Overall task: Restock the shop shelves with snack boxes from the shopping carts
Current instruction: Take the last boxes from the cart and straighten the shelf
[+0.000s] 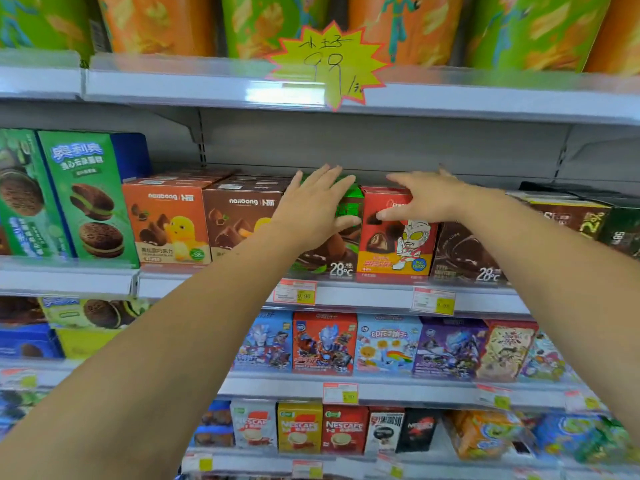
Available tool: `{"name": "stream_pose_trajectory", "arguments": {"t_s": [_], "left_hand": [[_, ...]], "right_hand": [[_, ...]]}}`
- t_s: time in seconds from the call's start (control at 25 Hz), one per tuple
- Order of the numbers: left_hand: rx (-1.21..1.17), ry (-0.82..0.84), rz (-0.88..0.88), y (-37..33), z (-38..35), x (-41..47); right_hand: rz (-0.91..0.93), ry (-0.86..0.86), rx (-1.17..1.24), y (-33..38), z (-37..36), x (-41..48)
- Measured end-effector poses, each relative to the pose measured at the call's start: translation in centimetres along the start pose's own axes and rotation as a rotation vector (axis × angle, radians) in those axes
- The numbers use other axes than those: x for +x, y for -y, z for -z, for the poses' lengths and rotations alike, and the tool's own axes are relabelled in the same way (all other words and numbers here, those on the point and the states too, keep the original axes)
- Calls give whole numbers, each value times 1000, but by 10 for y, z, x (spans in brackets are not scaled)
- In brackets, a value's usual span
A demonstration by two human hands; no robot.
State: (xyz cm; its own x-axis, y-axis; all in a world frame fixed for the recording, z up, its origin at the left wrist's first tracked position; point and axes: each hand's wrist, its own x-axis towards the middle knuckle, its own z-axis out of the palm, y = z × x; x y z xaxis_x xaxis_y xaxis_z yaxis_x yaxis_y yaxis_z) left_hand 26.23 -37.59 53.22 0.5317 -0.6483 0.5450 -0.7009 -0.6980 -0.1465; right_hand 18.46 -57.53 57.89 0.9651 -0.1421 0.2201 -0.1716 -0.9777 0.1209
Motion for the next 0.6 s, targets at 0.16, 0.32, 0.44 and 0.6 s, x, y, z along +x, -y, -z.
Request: {"name": "stream_pose_trajectory", "arguments": {"t_s": [0.16, 0.32, 0.44, 0.6], "left_hand": [[-15, 71, 19, -10, 2, 9], [-44, 114, 42, -17, 7, 16], [-58, 133, 45, -23, 7, 20], [-153, 97, 47, -26, 5, 24]], "right_hand": [[1, 216, 158, -20, 14, 17], [21, 244, 221, -30, 20, 22], [57, 262, 288, -34, 22, 19], [96, 239, 377, -38, 24, 11]]}}
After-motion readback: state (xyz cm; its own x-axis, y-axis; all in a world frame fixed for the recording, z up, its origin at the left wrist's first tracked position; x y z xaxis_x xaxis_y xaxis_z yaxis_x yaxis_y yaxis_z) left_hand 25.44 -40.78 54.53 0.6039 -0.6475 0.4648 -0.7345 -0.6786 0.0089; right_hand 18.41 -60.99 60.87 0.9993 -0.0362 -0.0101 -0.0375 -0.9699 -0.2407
